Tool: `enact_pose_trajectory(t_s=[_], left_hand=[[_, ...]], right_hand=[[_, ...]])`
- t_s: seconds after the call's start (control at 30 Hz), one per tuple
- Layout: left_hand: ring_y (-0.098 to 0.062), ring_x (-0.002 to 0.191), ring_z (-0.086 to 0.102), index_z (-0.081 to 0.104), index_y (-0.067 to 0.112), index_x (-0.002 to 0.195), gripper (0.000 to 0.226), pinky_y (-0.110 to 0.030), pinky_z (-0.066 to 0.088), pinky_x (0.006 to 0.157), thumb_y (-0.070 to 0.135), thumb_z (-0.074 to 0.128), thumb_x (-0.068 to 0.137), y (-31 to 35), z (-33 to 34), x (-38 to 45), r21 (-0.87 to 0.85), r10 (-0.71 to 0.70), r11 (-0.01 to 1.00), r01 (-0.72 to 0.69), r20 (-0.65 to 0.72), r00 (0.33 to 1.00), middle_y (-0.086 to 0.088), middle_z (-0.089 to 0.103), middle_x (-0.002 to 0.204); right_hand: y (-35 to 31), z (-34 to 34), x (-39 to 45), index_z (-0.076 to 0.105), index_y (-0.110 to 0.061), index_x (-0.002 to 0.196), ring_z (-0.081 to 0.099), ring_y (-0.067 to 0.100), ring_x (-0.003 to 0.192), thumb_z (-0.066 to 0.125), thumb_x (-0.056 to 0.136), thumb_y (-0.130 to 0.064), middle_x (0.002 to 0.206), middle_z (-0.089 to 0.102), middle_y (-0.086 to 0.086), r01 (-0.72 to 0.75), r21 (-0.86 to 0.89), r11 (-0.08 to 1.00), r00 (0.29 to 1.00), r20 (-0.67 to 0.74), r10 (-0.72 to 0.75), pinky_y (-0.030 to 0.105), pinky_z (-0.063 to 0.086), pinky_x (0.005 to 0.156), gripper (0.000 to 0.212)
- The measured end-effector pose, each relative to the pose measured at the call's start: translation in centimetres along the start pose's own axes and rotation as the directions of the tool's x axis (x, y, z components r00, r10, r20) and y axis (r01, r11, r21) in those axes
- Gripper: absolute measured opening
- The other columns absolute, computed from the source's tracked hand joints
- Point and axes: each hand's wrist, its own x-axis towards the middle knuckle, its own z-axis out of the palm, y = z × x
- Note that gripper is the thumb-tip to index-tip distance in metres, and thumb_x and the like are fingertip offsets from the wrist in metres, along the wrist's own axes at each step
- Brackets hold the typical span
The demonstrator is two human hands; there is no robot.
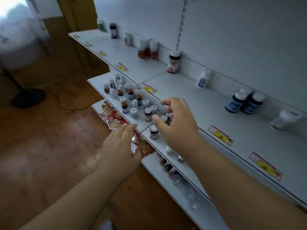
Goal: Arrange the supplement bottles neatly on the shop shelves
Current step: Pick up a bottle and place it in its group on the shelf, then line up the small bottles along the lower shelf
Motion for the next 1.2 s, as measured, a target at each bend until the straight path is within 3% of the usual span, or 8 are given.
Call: enact_pose_trajectory(t_s=[0.1, 0.23, 0.33, 0.47, 0.63, 0.83, 1.0, 1.2], left_hand=[[-0.027, 0.122, 0.052, 0.053, 0.018, 0.135, 0.063, -0.048, 0.044, 0.101, 0.038, 0.054, 0.074, -6.9, -3.6, 0.6, 0.002, -0.073, 0.997, 0.073, -0.056, 0.996, -0.003, 0.058, 0.131], [-0.023, 0.123, 0.050, 0.047, 0.021, 0.140, 0.066, -0.044, 0.042, 0.102, 0.038, 0.054, 0.077, -16.0, -9.3, 2.8, 0.014, -0.141, 0.990, 0.143, -0.063, 0.988, 0.000, 0.055, 0.134], [-0.014, 0.118, 0.052, 0.040, 0.026, 0.145, 0.065, -0.034, 0.042, 0.098, 0.032, 0.059, 0.082, -21.9, -13.1, 2.2, -0.006, -0.217, 0.976, 0.217, -0.026, 0.976, 0.007, 0.052, 0.136], [-0.012, 0.116, 0.052, 0.037, 0.026, 0.147, 0.069, -0.034, 0.044, 0.098, 0.028, 0.064, 0.084, -27.9, -16.6, 5.9, 0.020, -0.189, 0.982, 0.189, 0.025, 0.982, 0.007, 0.051, 0.136], [-0.011, 0.122, 0.049, 0.029, 0.030, 0.150, 0.072, -0.037, 0.044, 0.101, 0.034, 0.063, 0.086, -34.9, -16.4, 11.8, -0.010, -0.179, 0.984, 0.180, 0.069, 0.982, 0.010, 0.044, 0.141], [-0.011, 0.132, 0.042, 0.021, 0.036, 0.150, 0.075, -0.038, 0.040, 0.108, 0.038, 0.062, 0.088, -44.0, -17.6, 20.7, 0.089, -0.246, 0.967, 0.239, 0.087, 0.965, 0.014, 0.039, 0.146], [-0.014, 0.132, 0.041, 0.021, 0.036, 0.151, 0.075, -0.036, 0.038, 0.109, 0.040, 0.061, 0.088, -52.9, -22.0, 31.4, 0.152, -0.279, 0.951, 0.270, 0.048, 0.959, 0.009, 0.042, 0.145], [-0.012, 0.133, 0.041, 0.023, 0.034, 0.150, 0.071, -0.037, 0.038, 0.110, 0.042, 0.059, 0.090, -62.8, -21.1, 39.6, 0.072, -0.248, 0.968, 0.240, 0.138, 0.959, 0.009, 0.040, 0.147]], right_hand=[[-4.3, 6.7, 2.2, 0.050, -0.033, 0.116, 0.051, 0.008, 0.102, 0.067, 0.090, -0.036, 0.113, 0.044, -0.012, -0.009, 0.049, 0.999, 0.999, 0.053, 0.006, 0.029, 0.052, 0.082, 0.032], [-9.7, 16.1, 5.9, 0.053, -0.030, 0.123, 0.052, 0.002, 0.100, 0.068, 0.089, -0.032, 0.115, 0.047, -0.010, 0.030, 0.064, 0.998, 0.995, 0.095, -0.036, 0.030, 0.051, 0.089, 0.037], [-13.5, 21.7, 7.3, 0.053, -0.030, 0.122, 0.049, -0.007, 0.096, 0.068, 0.088, -0.032, 0.109, 0.045, -0.012, 0.042, 0.094, 0.995, 0.980, 0.188, -0.059, 0.021, 0.046, 0.083, 0.036], [-16.8, 26.6, 11.1, 0.050, -0.033, 0.122, 0.052, -0.006, 0.097, 0.067, 0.090, -0.035, 0.115, 0.046, -0.011, -0.009, 0.128, 0.992, 0.982, 0.188, -0.016, 0.021, 0.049, 0.083, 0.036], [-17.7, 33.8, 18.1, 0.049, -0.031, 0.124, 0.051, -0.004, 0.095, 0.067, 0.091, -0.032, 0.116, 0.045, -0.009, -0.021, 0.109, 0.994, 0.971, 0.239, -0.006, 0.005, 0.043, 0.073, 0.038], [-17.3, 44.6, 30.4, 0.047, -0.032, 0.123, 0.054, 0.006, 0.101, 0.062, 0.092, -0.035, 0.116, 0.043, -0.011, -0.030, 0.073, 0.997, 0.932, 0.363, 0.001, 0.035, 0.055, 0.090, 0.035], [-21.6, 52.4, 40.7, 0.048, -0.029, 0.121, 0.054, 0.010, 0.105, 0.062, 0.091, -0.033, 0.118, 0.046, -0.006, -0.017, 0.161, 0.987, 0.950, 0.309, -0.034, 0.035, 0.055, 0.090, 0.034], [-21.6, 61.9, 47.3, 0.045, -0.032, 0.123, 0.052, 0.005, 0.098, 0.065, 0.092, -0.037, 0.120, 0.044, -0.010, -0.105, 0.027, 0.994, 0.925, 0.369, 0.088, 0.022, 0.053, 0.078, 0.037]])
